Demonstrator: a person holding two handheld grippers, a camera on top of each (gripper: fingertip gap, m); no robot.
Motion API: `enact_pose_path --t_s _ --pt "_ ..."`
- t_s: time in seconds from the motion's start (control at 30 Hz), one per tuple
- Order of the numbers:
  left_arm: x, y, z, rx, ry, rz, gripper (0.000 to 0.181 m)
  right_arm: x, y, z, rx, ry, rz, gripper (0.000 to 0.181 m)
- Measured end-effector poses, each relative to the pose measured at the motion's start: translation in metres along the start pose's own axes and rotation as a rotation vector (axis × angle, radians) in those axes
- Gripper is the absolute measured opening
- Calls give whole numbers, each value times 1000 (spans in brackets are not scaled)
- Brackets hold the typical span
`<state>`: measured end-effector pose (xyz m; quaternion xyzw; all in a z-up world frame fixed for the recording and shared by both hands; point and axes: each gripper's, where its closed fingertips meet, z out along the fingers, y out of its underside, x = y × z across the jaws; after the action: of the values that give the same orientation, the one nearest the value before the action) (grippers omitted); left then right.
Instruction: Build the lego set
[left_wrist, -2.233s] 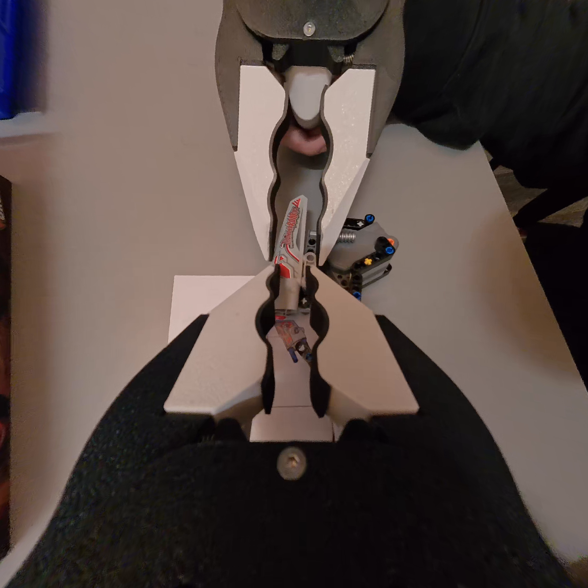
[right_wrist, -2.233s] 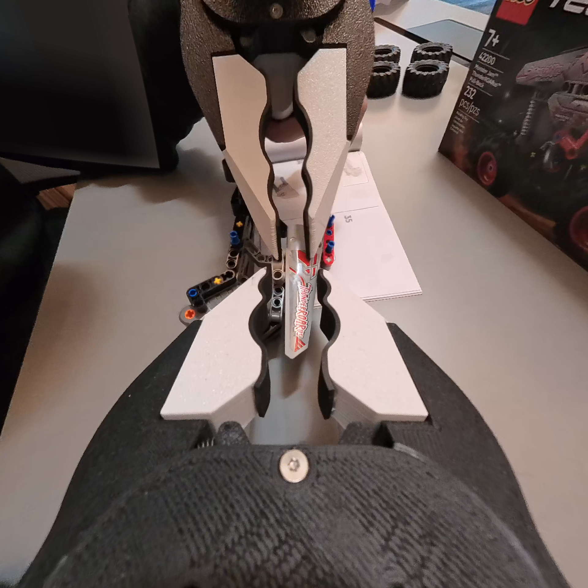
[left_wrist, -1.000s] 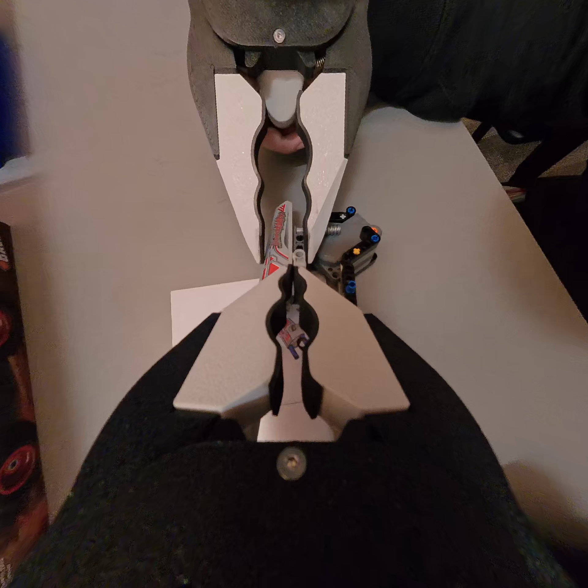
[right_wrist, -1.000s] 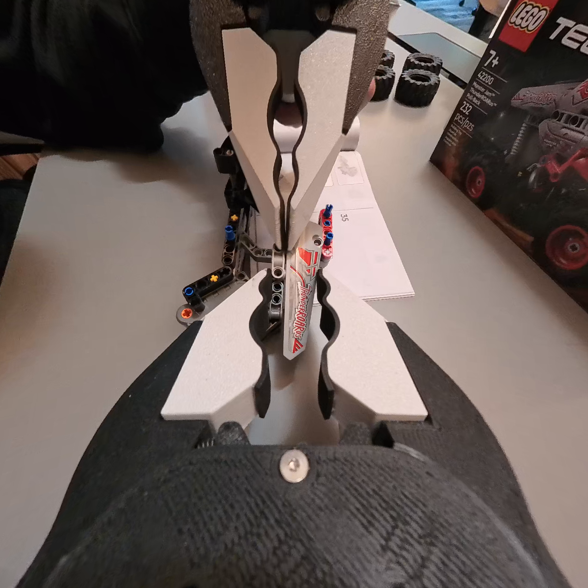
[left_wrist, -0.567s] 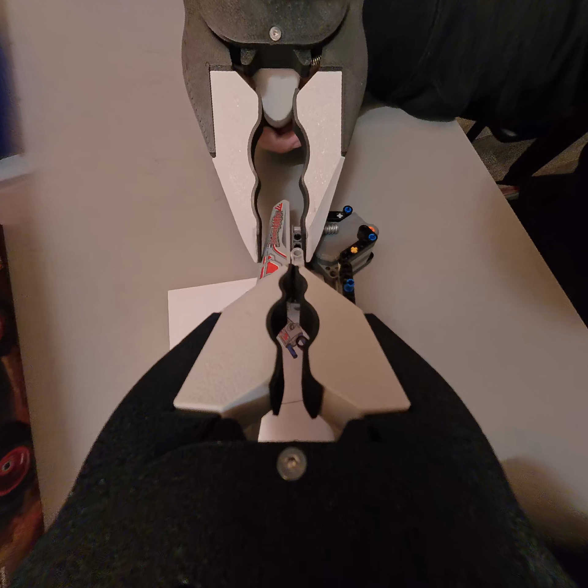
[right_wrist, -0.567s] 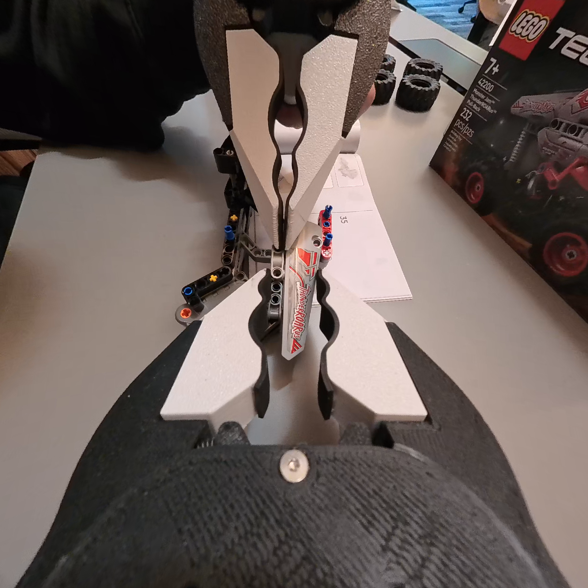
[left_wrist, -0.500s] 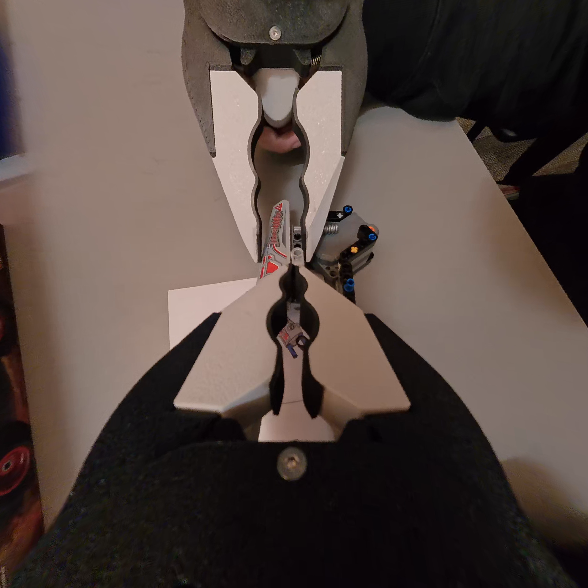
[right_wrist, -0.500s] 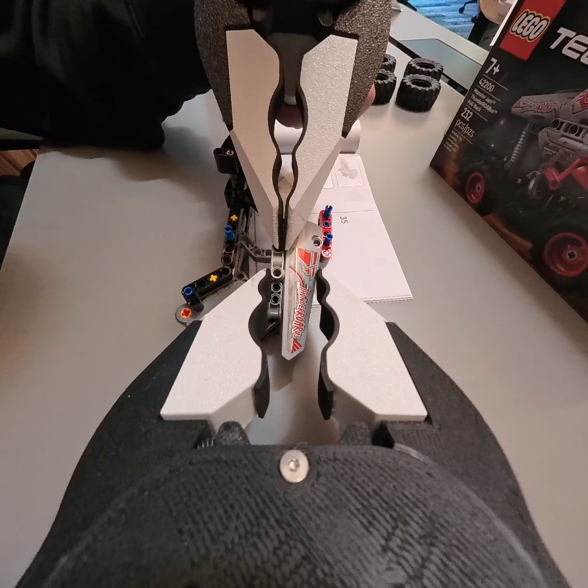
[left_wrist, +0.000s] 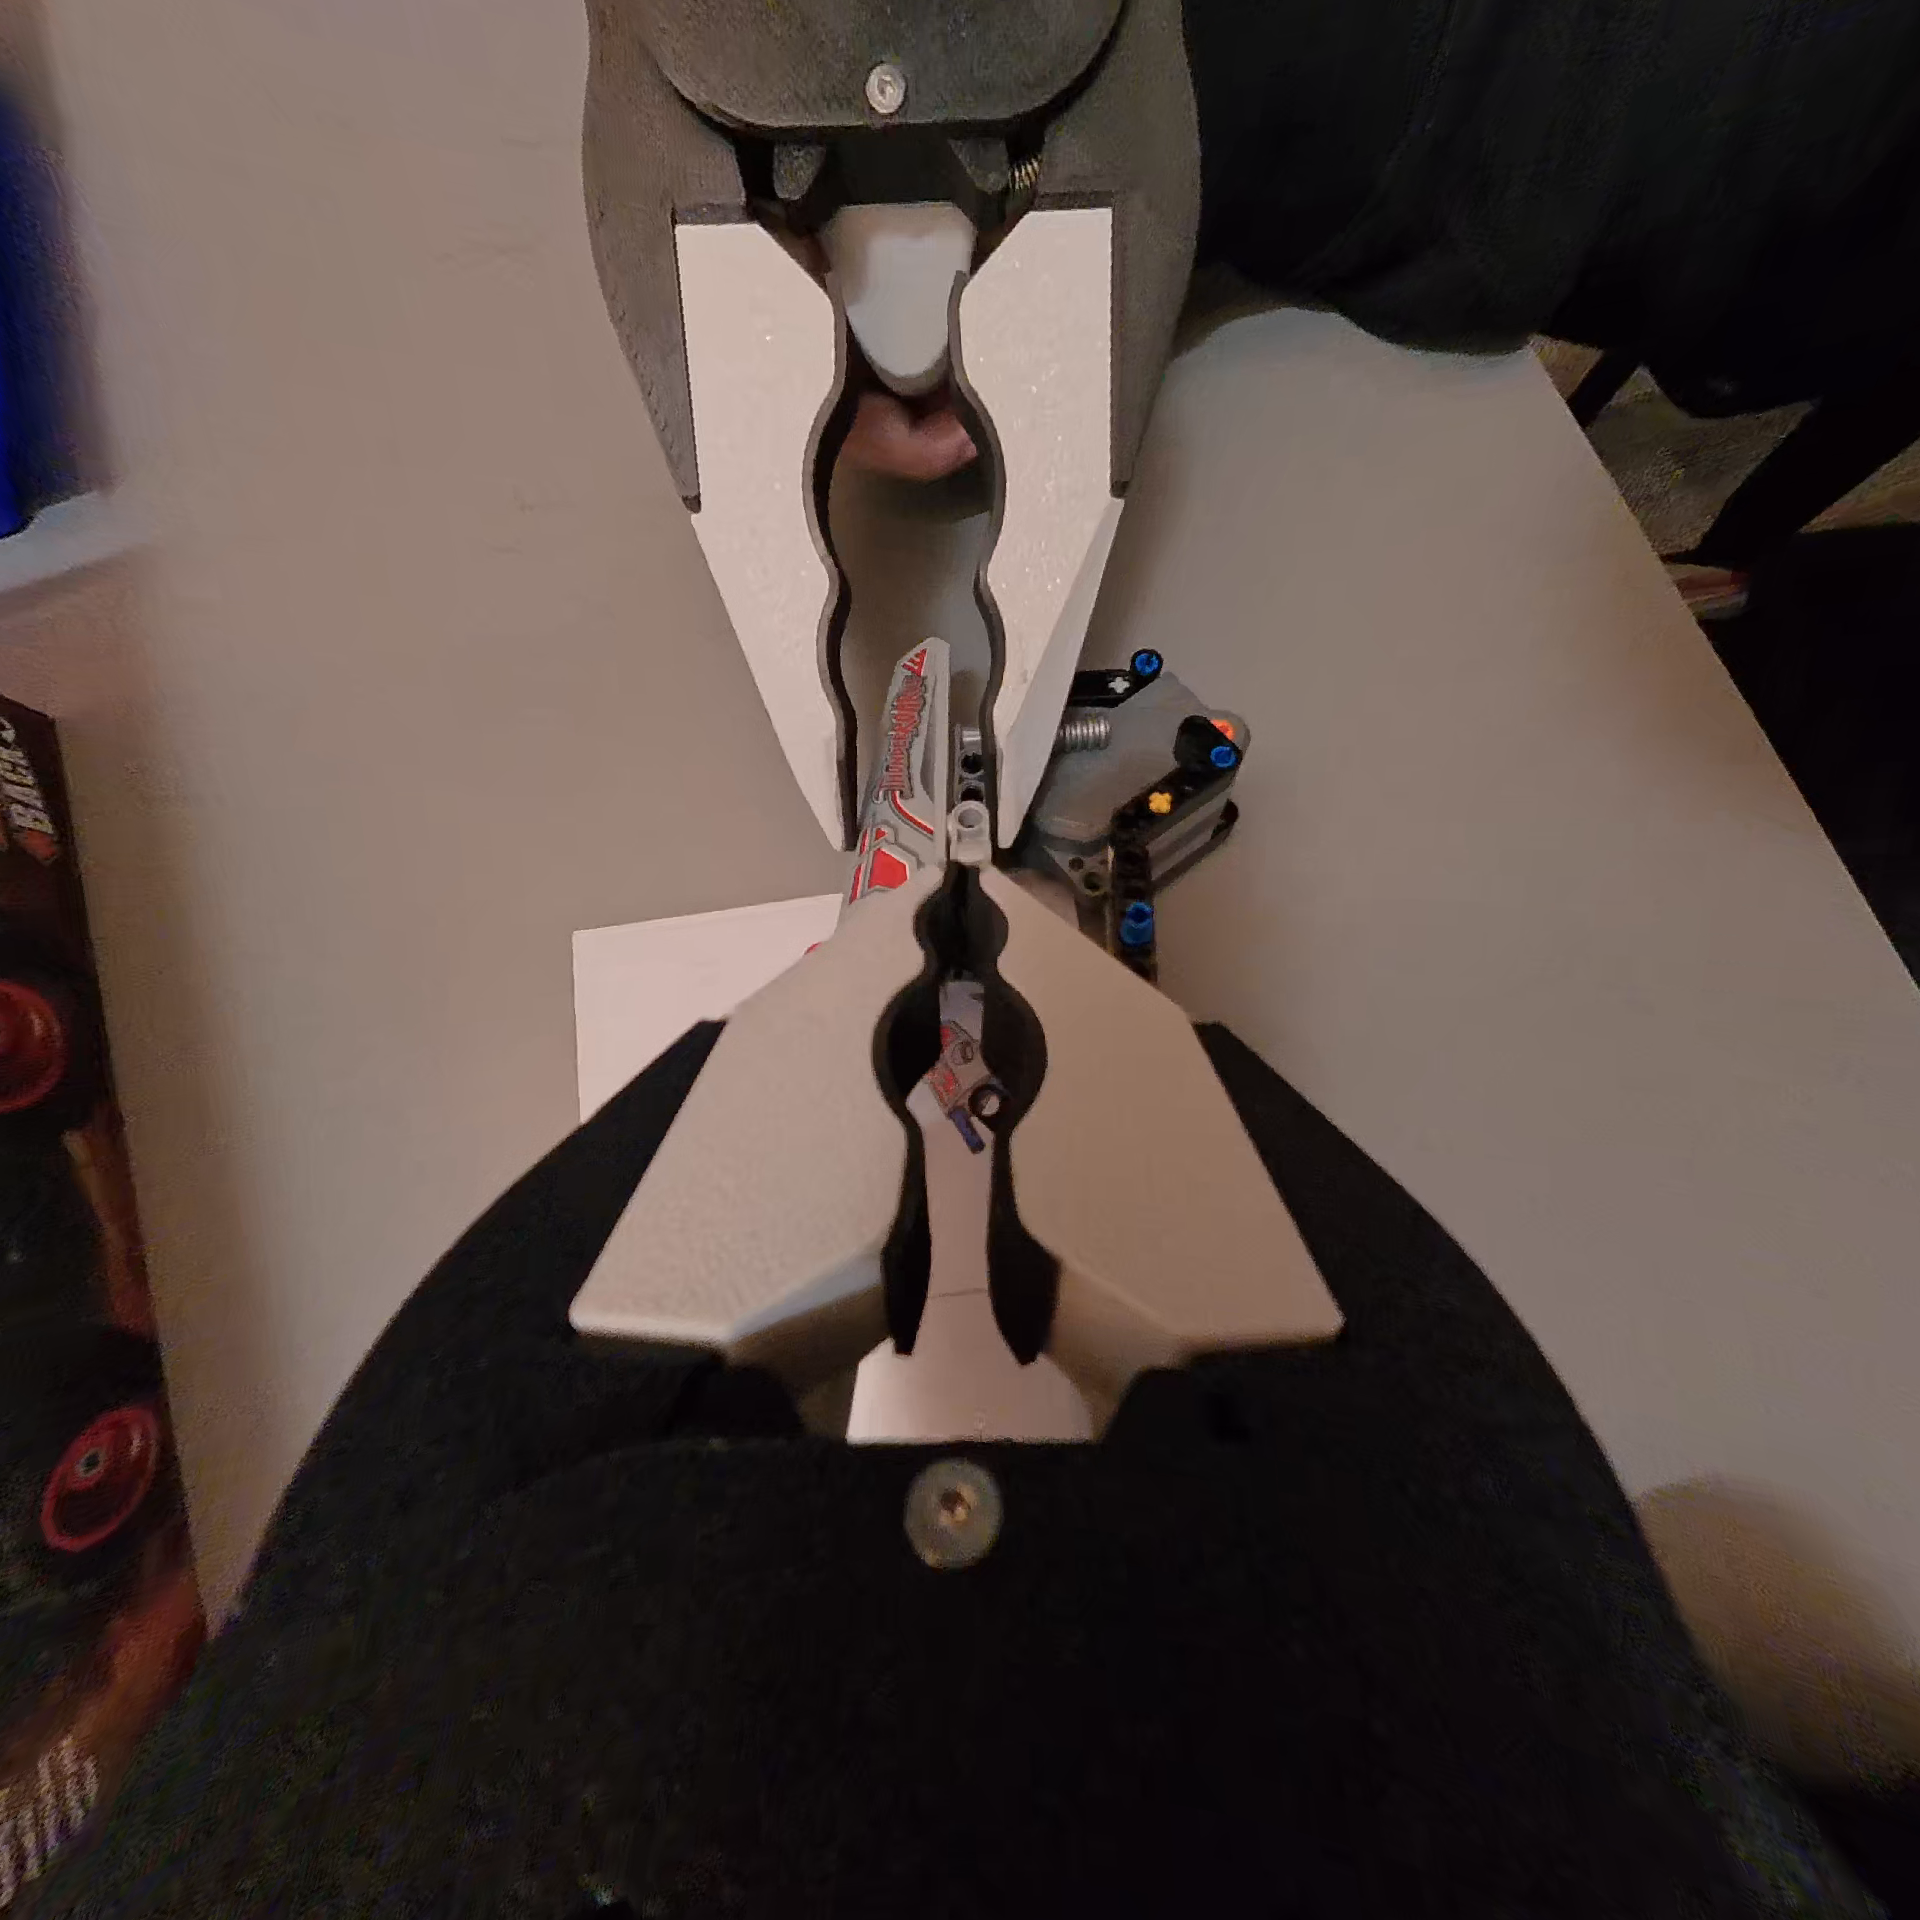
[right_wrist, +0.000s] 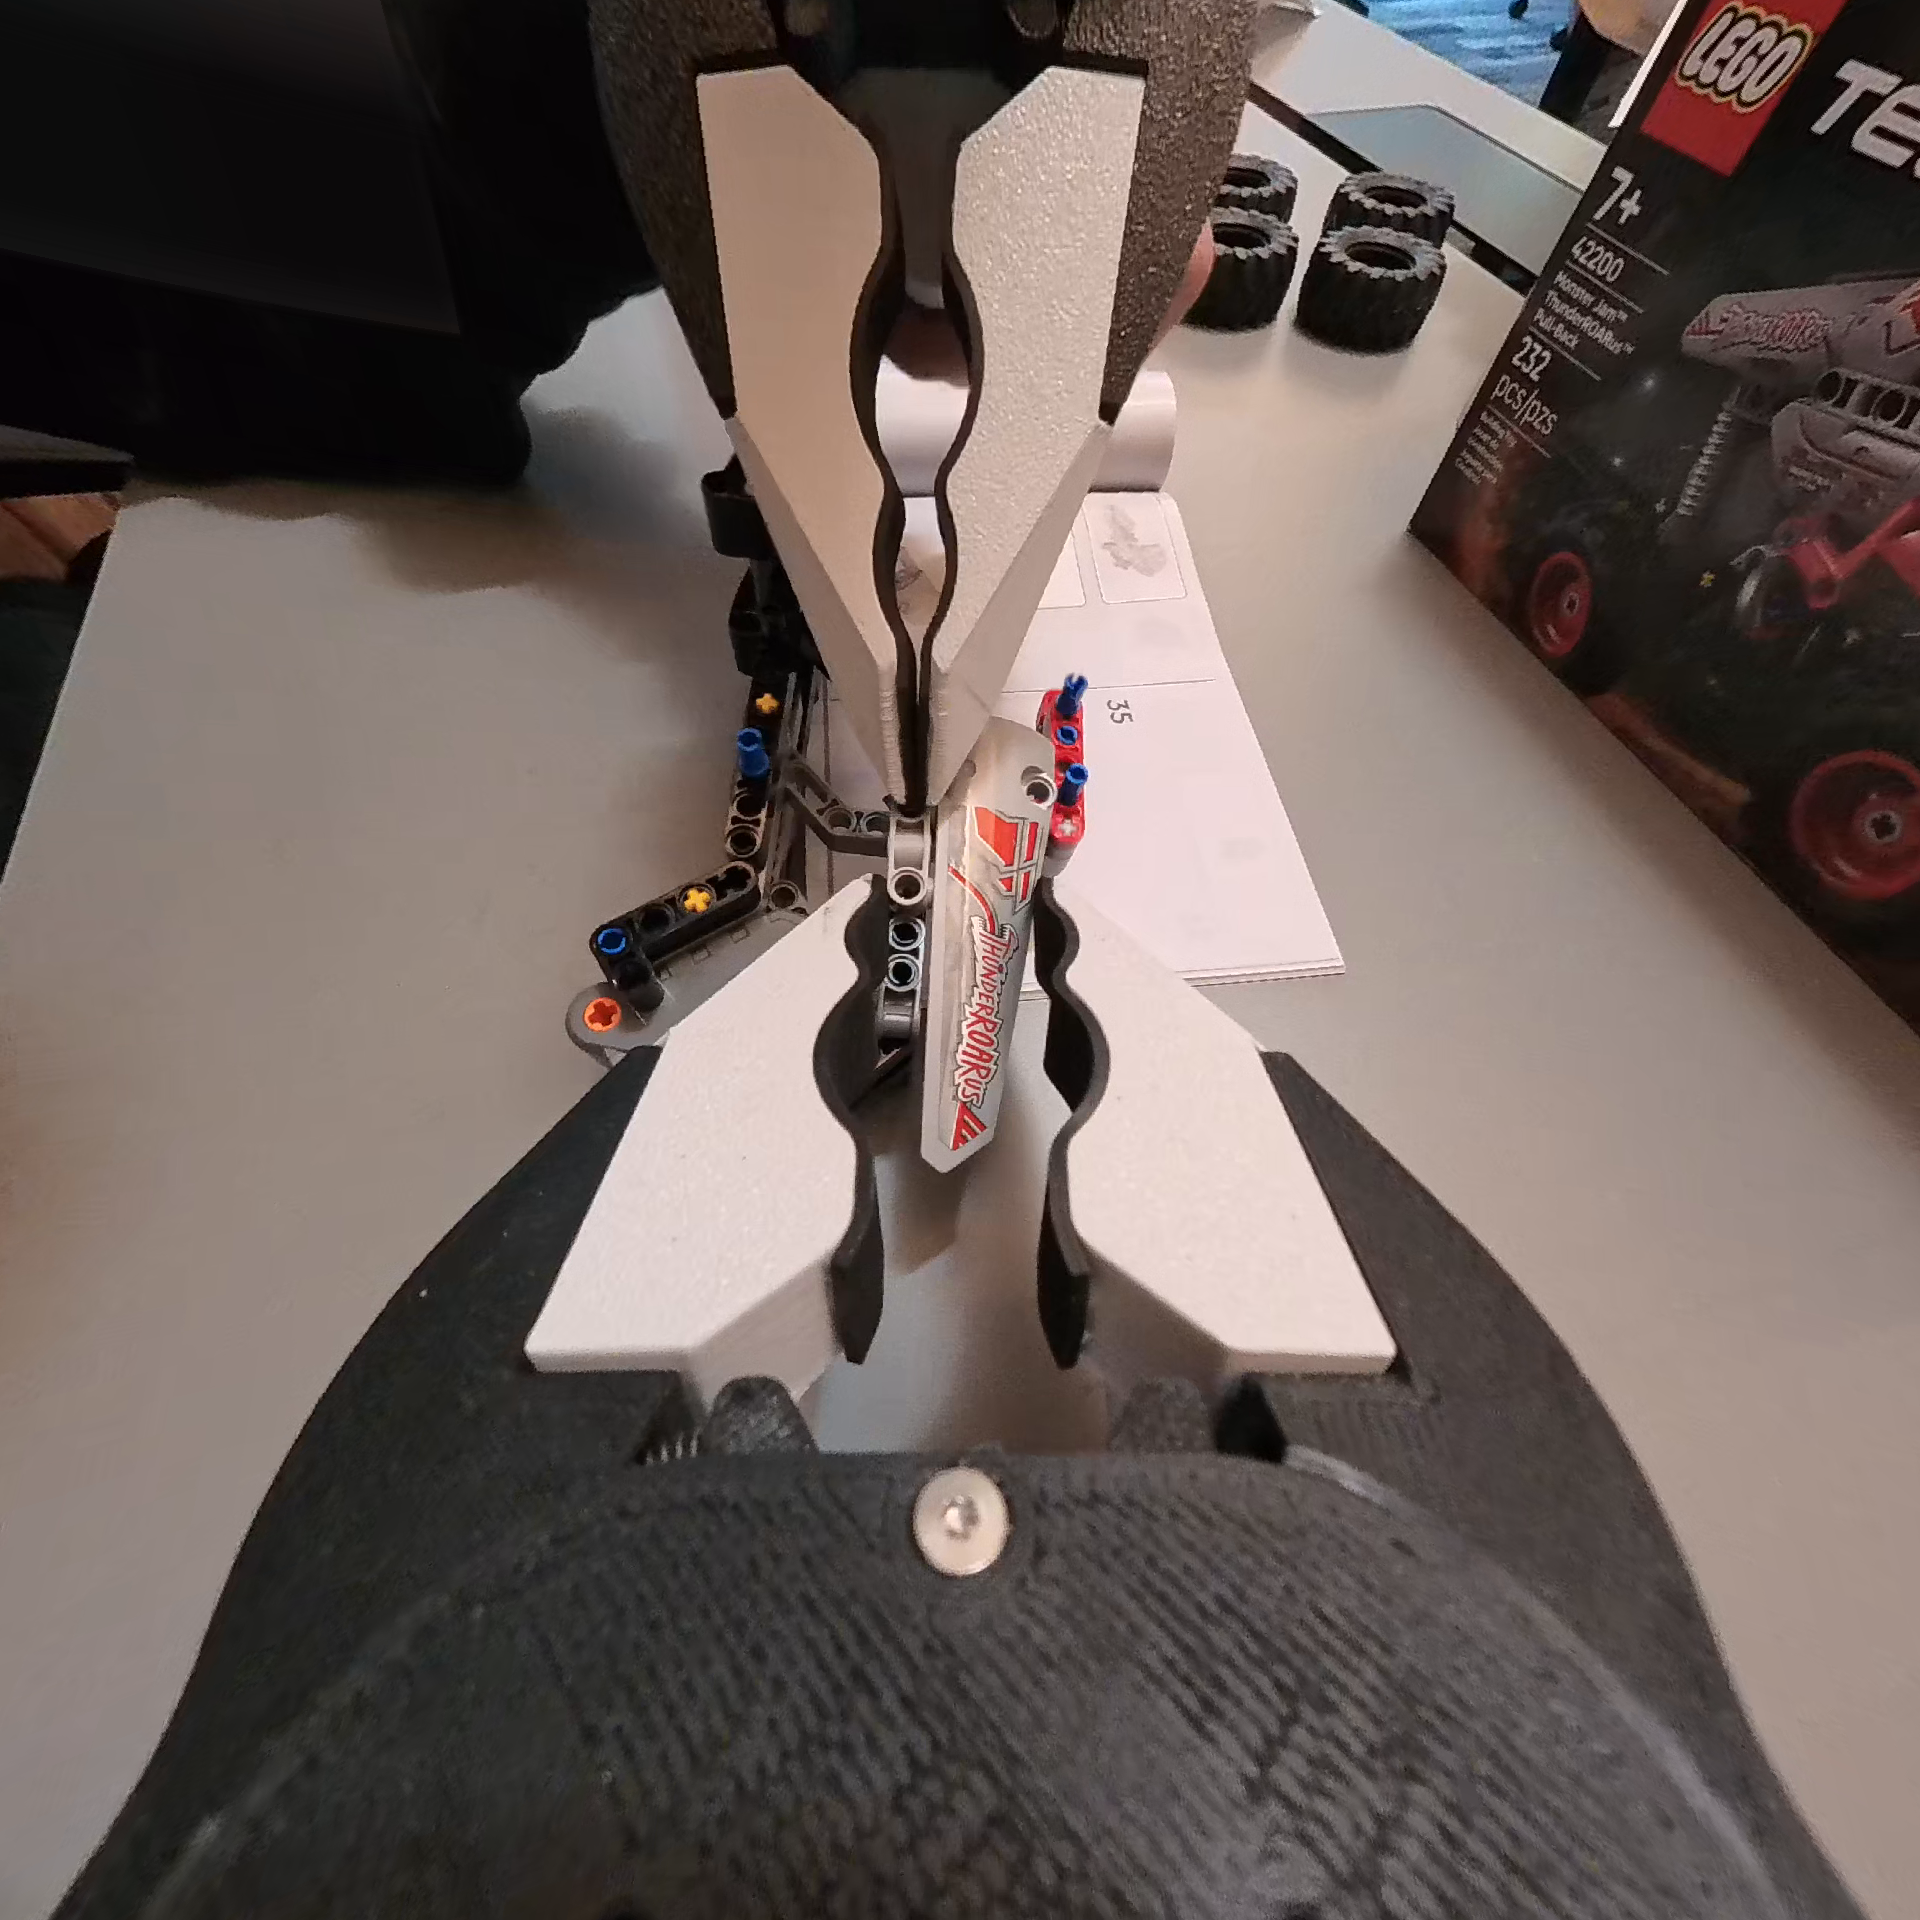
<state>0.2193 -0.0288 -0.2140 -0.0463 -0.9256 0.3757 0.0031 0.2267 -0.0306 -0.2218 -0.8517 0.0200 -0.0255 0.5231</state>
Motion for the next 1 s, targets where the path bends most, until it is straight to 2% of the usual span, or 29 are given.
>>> enact_pose_path --t_s 0.4,0.63,1.0 --pt "0 2 1 14 22 -130 0 0 1 2 -12 -39 45 25" --pt "2 1 0 -36 44 -110 0 -2 1 3 -14 -64 60 25" --pt "2 6 -4 -297 90 -8 0 -2 1 2 -10 -59 51 25"
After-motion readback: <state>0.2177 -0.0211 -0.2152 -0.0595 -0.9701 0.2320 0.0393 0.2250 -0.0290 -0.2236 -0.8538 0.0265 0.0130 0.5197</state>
